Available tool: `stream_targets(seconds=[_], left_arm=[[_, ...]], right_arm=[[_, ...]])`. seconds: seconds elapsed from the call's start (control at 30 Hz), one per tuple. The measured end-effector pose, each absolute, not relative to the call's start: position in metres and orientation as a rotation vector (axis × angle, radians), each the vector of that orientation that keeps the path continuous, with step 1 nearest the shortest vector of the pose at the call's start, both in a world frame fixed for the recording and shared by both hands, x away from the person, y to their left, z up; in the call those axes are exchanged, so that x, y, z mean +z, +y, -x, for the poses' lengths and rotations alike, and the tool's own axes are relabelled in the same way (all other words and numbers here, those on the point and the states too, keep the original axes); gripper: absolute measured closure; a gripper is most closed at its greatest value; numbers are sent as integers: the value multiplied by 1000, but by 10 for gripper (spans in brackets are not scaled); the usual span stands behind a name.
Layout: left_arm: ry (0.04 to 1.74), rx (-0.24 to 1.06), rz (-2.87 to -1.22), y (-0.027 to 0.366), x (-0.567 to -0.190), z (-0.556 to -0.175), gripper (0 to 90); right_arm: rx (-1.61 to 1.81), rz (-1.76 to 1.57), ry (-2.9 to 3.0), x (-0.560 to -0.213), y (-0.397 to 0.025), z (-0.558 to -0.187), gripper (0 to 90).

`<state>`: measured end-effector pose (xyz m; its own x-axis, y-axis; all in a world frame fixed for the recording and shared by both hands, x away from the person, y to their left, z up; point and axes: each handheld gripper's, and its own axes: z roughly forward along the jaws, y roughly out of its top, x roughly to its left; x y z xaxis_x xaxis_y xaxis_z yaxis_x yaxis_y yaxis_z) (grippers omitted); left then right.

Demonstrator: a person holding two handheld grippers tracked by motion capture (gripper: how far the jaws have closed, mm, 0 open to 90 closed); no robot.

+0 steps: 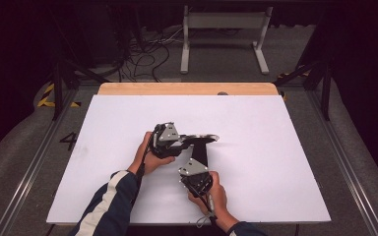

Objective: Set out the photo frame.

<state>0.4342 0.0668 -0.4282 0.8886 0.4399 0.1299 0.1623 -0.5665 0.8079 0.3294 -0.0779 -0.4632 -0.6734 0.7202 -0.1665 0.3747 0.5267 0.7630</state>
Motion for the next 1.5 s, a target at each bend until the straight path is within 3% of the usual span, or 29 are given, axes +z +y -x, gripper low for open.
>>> stream_targets(seconds=[0.67,0.87,1.07,1.3,1.5], left_arm=[[413,566,-2218,65,-424,-407,754],[424,506,-2172,67,-426,-411,691],[442,478,-2232,59,-438,-420,659],[466,460,-2201,62,-439,-424,758],[451,487,-2219,62,-438,-420,772]], right_arm=[[976,-1001,2312,-463,-101,-328,900],[1000,-1009,2310,-463,-104,-329,900],[1003,-1003,2293,-462,-100,-331,900],[1017,-1006,2265,-462,-100,-334,900],[997,-1031,2247,-461,-103,-333,900]])
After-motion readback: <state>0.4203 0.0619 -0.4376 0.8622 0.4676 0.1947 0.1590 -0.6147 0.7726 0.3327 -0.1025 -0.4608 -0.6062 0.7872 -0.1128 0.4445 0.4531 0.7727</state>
